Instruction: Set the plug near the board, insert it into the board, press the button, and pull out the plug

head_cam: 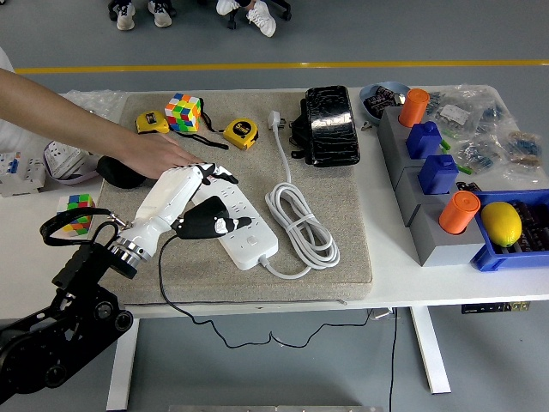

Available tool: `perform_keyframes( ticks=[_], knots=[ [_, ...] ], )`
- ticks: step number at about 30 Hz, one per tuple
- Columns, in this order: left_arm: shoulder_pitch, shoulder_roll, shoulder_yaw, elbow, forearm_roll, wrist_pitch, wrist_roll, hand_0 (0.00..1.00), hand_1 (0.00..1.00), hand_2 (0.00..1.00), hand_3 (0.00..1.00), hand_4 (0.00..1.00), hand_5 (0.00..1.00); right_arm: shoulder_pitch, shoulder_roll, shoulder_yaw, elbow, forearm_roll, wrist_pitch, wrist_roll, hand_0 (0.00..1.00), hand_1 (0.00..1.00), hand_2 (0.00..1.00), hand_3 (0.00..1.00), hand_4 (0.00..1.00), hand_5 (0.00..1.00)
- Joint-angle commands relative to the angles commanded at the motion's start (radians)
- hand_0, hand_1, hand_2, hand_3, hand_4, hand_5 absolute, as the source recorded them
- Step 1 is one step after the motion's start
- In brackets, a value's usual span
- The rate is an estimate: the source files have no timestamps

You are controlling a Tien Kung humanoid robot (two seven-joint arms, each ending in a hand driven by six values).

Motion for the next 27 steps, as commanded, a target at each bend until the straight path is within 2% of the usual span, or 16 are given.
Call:
perform_keyframes(
  ticks=[3, 4, 9, 10, 15, 16, 20, 27],
  knots=[
    [-0.002, 0.007, -0.002, -0.082, -0.061, -0.087, 0.069, 0.467, 0.589, 0.627, 0.596, 0.985, 0.499, -0.001, 0.0, -0.003, 0.0, 0.002, 0.001, -0.001, 0.478, 0.553, 0.549, 0.507, 0.836, 0.371],
    [-0.003, 0.01, -0.003, -0.113, -0.082, -0.131, 0.106, 0.213, 0.242, 0.385, 0.622, 0.883, 0.312, -0.001, -0.001, -0.004, -0.001, 0.003, 0.001, -0.002, 0.479, 0.552, 0.549, 0.505, 0.834, 0.372],
    [-0.013, 0.021, -0.015, -0.216, -0.166, -0.327, 0.234, 0.213, 0.242, 0.385, 0.622, 0.883, 0.312, -0.002, -0.001, -0.006, -0.001, 0.004, 0.002, -0.004, 0.479, 0.552, 0.549, 0.505, 0.834, 0.372],
    [-0.018, 0.02, -0.01, -0.227, -0.189, -0.379, 0.259, 0.097, 0.079, 0.247, 0.684, 0.792, 0.248, -0.002, -0.001, -0.006, -0.001, 0.005, 0.003, -0.005, 0.479, 0.552, 0.549, 0.507, 0.835, 0.371],
    [-0.038, 0.006, 0.009, -0.224, -0.204, -0.573, 0.372, 0.097, 0.079, 0.247, 0.684, 0.792, 0.248, -0.001, 0.0, -0.005, 0.0, 0.003, 0.006, -0.007, 0.479, 0.552, 0.549, 0.507, 0.835, 0.371],
    [-0.041, 0.003, 0.012, -0.218, -0.205, -0.593, 0.383, 0.068, 0.097, 0.16, 0.859, 0.711, 0.002, -0.001, 0.001, -0.005, 0.0, 0.003, 0.006, -0.007, 0.479, 0.551, 0.548, 0.507, 0.834, 0.37],
    [-0.051, -0.004, 0.028, -0.195, -0.207, -0.598, 0.398, 0.068, 0.097, 0.16, 0.859, 0.711, 0.002, -0.001, 0.0, -0.007, 0.0, 0.004, 0.007, -0.007, 0.479, 0.551, 0.548, 0.507, 0.834, 0.37],
    [-0.049, -0.013, 0.038, -0.164, -0.185, -0.577, 0.397, 0.06, 0.099, 0.164, 0.882, 0.727, 0.002, -0.003, 0.0, -0.011, 0.0, 0.007, 0.007, -0.007, 0.48, 0.55, 0.546, 0.507, 0.835, 0.37]
  ],
)
